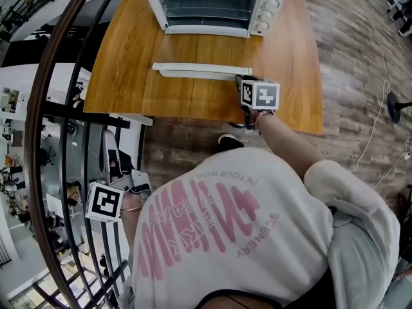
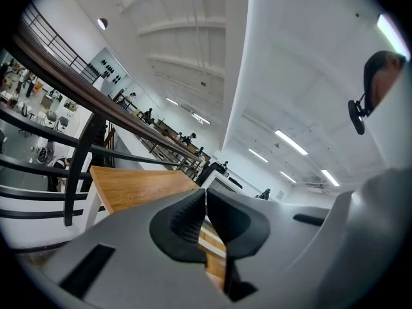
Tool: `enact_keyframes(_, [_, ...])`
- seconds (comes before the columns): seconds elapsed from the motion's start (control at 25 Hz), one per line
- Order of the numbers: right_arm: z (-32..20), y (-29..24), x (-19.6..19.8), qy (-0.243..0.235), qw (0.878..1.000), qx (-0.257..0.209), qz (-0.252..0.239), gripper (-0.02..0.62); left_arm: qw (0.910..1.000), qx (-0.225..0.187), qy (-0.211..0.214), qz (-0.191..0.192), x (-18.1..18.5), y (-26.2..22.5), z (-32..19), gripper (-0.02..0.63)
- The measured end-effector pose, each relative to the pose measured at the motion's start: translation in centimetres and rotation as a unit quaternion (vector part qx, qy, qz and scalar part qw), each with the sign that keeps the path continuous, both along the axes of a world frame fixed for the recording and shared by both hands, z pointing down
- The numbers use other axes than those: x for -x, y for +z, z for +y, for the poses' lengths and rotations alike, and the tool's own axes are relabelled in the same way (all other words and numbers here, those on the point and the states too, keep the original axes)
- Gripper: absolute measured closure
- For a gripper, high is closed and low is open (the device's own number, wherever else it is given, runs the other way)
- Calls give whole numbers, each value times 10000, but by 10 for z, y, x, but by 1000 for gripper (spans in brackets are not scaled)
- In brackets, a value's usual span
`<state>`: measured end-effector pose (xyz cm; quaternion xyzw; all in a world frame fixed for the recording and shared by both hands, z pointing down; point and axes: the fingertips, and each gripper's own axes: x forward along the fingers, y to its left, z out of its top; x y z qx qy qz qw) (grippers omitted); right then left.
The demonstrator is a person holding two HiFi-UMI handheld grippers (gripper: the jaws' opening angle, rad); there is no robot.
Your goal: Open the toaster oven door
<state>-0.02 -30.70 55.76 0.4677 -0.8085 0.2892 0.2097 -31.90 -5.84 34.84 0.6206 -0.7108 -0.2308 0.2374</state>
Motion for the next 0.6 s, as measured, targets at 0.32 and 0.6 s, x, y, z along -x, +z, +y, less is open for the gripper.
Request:
enact_keyframes(0.32, [0,8,0,143,9999,49,49,495,10000,30,-74,-9,-3,0,5,581])
enact_keyframes(0.6, [-2,17,1,319,9993,198,28,497,9999,66,-151,-20,-2,2,9,581])
